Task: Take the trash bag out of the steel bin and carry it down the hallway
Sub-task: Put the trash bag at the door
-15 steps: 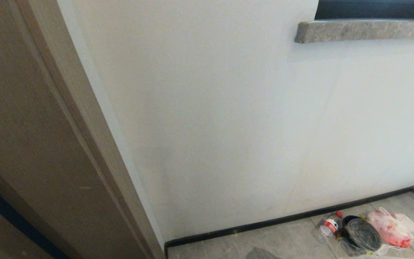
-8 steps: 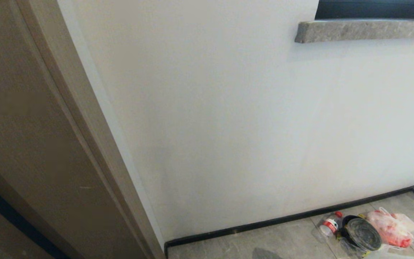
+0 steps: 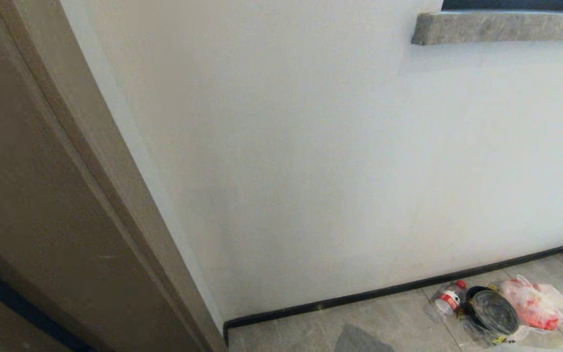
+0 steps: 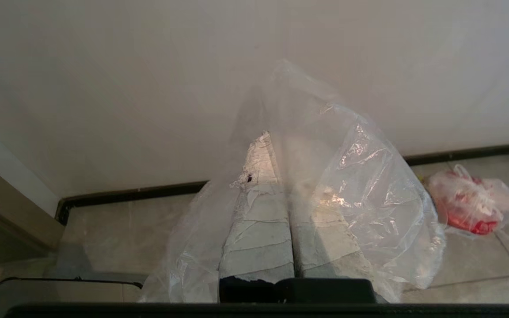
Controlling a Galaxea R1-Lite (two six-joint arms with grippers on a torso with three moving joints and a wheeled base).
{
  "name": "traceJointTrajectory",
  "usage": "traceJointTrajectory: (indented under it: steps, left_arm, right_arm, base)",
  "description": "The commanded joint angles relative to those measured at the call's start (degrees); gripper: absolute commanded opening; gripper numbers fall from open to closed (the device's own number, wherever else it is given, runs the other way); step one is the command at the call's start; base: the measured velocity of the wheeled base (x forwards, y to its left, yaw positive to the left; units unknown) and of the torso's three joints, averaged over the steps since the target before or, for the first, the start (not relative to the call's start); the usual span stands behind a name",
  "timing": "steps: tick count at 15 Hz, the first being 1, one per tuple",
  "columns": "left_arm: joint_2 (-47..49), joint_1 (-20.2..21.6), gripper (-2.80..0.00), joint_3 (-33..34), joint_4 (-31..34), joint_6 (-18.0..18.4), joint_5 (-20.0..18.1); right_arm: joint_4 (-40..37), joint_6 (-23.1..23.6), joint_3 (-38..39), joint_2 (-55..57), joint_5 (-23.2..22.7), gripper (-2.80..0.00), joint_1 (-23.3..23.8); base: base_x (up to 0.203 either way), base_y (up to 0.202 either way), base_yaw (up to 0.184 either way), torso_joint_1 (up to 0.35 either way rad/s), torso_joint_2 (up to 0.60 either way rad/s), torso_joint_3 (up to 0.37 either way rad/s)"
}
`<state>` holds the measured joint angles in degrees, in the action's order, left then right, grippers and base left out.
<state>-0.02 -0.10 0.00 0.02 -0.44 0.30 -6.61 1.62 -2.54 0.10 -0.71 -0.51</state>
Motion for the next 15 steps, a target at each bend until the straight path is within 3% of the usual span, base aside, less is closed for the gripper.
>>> traceJointTrajectory:
  steps: [1, 15]
  left_arm:
    - [-0.06, 0.01, -2.8, 0.09, -0.02, -0.09, 0.05]
    - [0.02, 0.01, -2.8, 0.04, -0.02, -0.18, 0.05]
  right_arm:
    - [-0.07, 0.05, -0.01, -0.01, -0.08, -2.8, -0.02]
    - [-0.07, 0.05, -0.01, -0.01, 0.0, -2.8, -0.02]
  base:
    - [0.0, 0.0, 0.0, -0.001, 0.0, -0.188]
    - [0.0, 0.0, 0.0, 0.002, 0.0, -0.198]
